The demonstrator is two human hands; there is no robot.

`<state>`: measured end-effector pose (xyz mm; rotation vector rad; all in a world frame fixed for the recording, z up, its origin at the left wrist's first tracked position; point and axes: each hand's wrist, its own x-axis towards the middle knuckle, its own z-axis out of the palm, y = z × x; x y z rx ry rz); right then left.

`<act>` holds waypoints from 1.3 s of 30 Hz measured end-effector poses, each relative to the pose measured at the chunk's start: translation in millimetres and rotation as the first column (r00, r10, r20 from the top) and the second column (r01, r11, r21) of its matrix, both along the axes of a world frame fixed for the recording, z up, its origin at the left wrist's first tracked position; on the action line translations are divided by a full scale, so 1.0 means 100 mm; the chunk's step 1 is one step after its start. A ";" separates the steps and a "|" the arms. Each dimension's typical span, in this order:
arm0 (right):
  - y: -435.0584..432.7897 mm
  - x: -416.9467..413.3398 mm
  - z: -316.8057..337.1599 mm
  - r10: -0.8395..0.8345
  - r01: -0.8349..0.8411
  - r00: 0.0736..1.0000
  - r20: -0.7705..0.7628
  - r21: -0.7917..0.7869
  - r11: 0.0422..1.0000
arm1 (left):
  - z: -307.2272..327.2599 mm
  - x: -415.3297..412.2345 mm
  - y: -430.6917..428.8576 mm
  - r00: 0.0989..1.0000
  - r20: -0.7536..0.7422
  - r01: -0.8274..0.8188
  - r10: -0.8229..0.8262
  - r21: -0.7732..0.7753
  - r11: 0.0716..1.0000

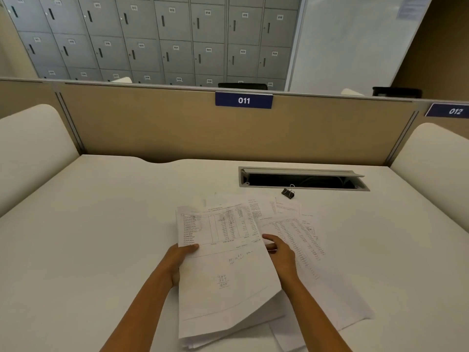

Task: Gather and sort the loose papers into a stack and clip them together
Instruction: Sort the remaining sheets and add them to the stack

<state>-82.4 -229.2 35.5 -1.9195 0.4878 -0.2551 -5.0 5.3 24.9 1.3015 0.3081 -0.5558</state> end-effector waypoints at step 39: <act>0.00 -0.15 0.15 0.240 -0.184 0.966 -0.097 0.392 0.901 | 0.23 -0.11 -0.02 0.988 0.055 0.125 -0.142 0.234 0.964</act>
